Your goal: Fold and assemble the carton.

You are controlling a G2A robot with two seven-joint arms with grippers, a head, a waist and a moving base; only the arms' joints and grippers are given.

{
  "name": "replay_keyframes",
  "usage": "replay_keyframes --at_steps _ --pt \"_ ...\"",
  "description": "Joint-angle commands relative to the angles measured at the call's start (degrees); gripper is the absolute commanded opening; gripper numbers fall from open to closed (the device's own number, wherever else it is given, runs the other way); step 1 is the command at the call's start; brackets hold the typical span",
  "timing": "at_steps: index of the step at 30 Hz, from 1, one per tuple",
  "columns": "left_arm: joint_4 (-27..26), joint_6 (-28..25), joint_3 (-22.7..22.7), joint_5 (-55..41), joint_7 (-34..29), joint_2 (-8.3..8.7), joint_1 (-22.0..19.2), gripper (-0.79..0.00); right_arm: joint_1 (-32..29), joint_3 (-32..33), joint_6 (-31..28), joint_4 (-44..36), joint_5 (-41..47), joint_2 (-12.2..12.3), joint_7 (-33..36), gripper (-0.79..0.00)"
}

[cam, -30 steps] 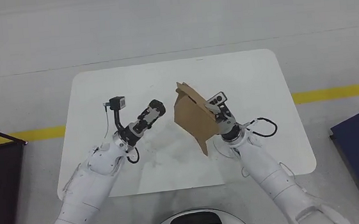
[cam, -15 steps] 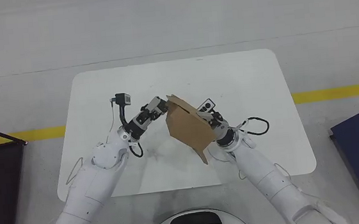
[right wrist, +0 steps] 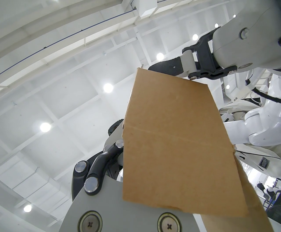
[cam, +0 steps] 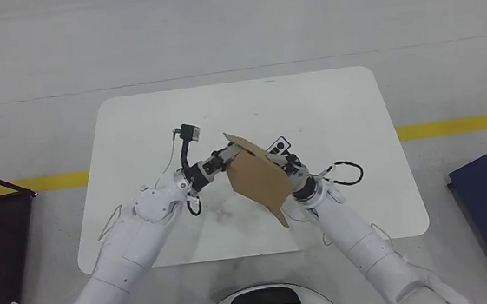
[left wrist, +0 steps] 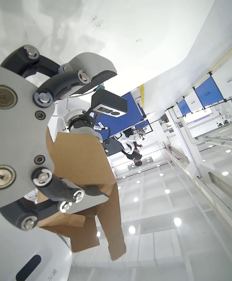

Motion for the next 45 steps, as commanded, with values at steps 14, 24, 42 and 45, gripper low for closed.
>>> replay_keyframes --at_steps 14,24,42,45 --pt "-5.5 1.4 -4.4 16.0 5.2 1.16 2.0 0.0 0.2 0.0 -0.1 0.8 -1.2 -0.4 -0.7 -0.785" --pt "-6.7 0.0 -8.3 13.6 7.3 1.88 5.2 0.0 0.2 0.9 0.3 1.2 -0.1 -0.6 -0.1 -0.785" --pt "-24.5 -0.2 -15.2 18.4 7.0 3.55 11.5 0.0 0.3 2.5 -1.3 2.1 0.1 -0.9 0.5 -0.785" --pt "-24.6 1.5 -13.7 20.4 7.5 3.32 11.0 0.0 0.0 2.6 -1.4 2.2 -0.1 -0.9 0.7 -0.785"
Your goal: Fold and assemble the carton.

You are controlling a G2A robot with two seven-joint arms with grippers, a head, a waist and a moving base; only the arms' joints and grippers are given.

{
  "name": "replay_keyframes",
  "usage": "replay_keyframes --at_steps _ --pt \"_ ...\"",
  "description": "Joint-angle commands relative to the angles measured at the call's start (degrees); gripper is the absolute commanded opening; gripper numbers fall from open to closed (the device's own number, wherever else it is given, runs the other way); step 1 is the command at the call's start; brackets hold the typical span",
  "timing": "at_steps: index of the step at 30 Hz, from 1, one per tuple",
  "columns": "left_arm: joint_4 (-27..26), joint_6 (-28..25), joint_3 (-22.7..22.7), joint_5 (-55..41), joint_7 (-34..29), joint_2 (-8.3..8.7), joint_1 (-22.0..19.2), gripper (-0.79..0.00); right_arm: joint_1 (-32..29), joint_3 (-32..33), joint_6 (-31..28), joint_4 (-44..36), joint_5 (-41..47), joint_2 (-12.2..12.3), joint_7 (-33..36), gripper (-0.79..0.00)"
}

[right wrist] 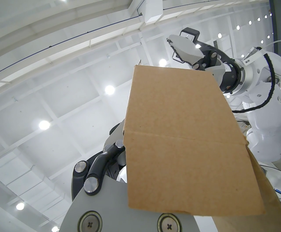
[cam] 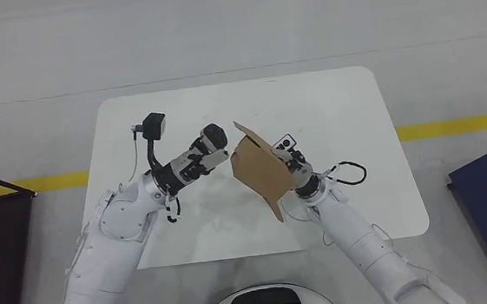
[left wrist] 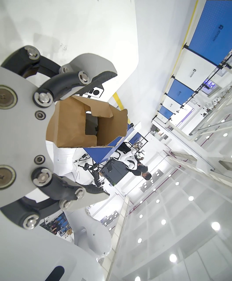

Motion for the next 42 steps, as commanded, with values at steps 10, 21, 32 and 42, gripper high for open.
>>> replay_keyframes --at_steps 10,21,32,42 --pt "5.3 1.5 4.1 4.3 2.6 -0.91 -3.0 0.0 -1.4 0.9 0.9 -0.8 -0.3 0.1 1.0 -0.785" --pt "6.1 2.8 5.0 8.4 2.6 -1.0 -3.6 0.0 -1.9 1.3 1.4 -1.3 -0.7 0.1 1.0 -0.785" --pt "4.0 4.6 5.2 11.1 2.3 -0.93 -3.4 0.0 -2.2 1.3 1.7 -1.1 -1.0 -0.1 0.8 -0.785" --pt "3.1 4.7 3.0 10.5 2.6 -0.46 -1.7 0.0 -2.7 2.2 1.7 -1.7 -0.8 0.0 0.9 -0.785"
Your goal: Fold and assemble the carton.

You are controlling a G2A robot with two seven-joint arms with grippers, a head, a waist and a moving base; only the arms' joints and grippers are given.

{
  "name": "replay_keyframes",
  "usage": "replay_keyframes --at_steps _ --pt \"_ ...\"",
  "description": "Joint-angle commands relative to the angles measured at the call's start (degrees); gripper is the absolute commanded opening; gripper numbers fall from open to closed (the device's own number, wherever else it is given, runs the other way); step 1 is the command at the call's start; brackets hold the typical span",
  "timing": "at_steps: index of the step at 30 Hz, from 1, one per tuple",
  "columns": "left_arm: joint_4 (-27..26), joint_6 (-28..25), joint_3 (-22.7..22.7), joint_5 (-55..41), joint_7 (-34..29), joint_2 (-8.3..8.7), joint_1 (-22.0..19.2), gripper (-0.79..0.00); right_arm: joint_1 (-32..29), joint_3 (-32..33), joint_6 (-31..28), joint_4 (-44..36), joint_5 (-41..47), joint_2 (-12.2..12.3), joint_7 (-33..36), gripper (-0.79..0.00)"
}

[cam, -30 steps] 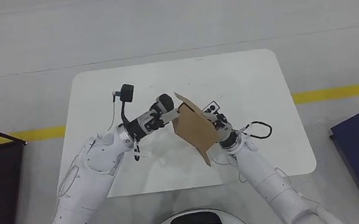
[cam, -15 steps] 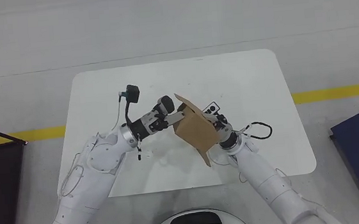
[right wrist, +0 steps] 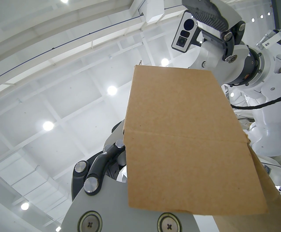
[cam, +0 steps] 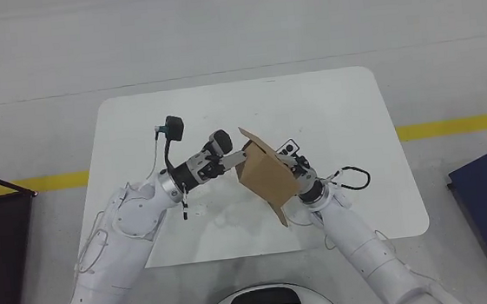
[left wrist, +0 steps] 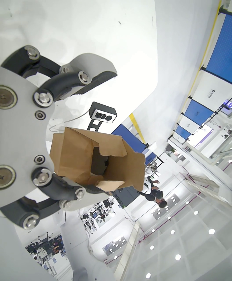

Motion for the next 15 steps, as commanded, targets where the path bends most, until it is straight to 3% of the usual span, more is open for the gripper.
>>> replay_keyframes --at_steps 1,9,15 --pt "0.0 0.0 0.0 0.0 0.0 -0.01 0.0 0.0 0.0 0.0 0.0 0.0 0.0 0.0 0.0 -0.785" --pt "0.0 0.0 0.0 0.0 0.0 -0.01 0.0 0.0 0.0 0.0 0.0 0.0 0.0 0.0 0.0 -0.785" --pt "0.9 5.6 -0.6 -2.2 -1.7 0.08 -0.3 0.0 0.0 0.0 0.0 0.0 0.0 0.0 0.0 -0.785"
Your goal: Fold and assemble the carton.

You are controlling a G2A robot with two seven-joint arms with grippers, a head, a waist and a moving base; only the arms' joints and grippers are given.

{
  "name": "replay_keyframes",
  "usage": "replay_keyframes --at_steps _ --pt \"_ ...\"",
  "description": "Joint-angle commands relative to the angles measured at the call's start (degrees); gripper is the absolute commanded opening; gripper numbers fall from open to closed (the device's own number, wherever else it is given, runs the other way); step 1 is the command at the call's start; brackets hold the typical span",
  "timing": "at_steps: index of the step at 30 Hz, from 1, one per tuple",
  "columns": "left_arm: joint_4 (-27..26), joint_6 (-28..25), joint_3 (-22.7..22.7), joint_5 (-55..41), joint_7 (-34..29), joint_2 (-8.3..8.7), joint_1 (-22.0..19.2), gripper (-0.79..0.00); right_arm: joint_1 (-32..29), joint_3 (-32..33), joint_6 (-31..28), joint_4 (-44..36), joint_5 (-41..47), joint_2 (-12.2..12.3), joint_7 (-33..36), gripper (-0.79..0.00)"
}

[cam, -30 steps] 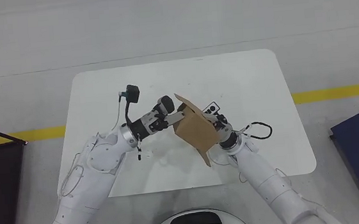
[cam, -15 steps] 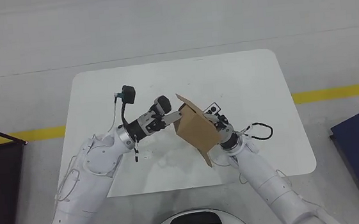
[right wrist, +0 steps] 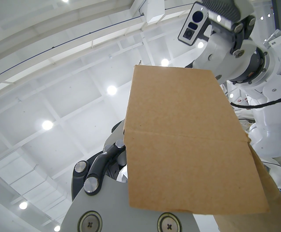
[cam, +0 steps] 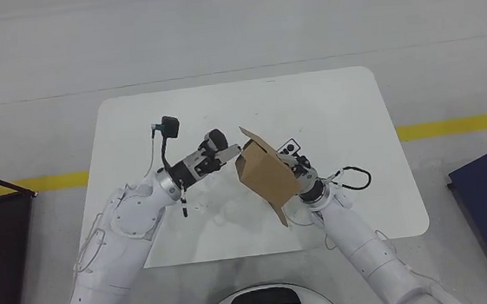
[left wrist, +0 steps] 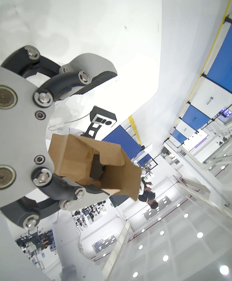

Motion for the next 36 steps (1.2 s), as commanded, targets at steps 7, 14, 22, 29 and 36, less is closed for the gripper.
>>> replay_keyframes --at_steps 7,14,22,29,36 --pt "-0.9 0.7 1.0 -3.2 -3.3 -0.05 -0.6 0.0 0.0 0.0 0.0 0.0 0.0 0.0 0.0 -0.785" --pt "-0.4 -0.6 -1.9 -8.9 -4.8 0.4 0.1 0.0 0.0 0.0 0.0 0.0 0.0 0.0 0.0 -0.785" --pt "-4.9 0.8 -2.2 -10.3 -10.3 0.78 -1.5 0.0 0.0 0.0 0.0 0.0 0.0 0.0 0.0 -0.785" --pt "-4.8 6.5 1.6 0.8 -9.2 0.32 -4.7 0.0 0.0 0.0 0.0 0.0 0.0 0.0 0.0 -0.785" --pt "-3.6 9.9 5.4 5.6 -9.7 -0.3 -7.9 0.0 0.0 0.0 0.0 0.0 0.0 0.0 0.0 -0.785"
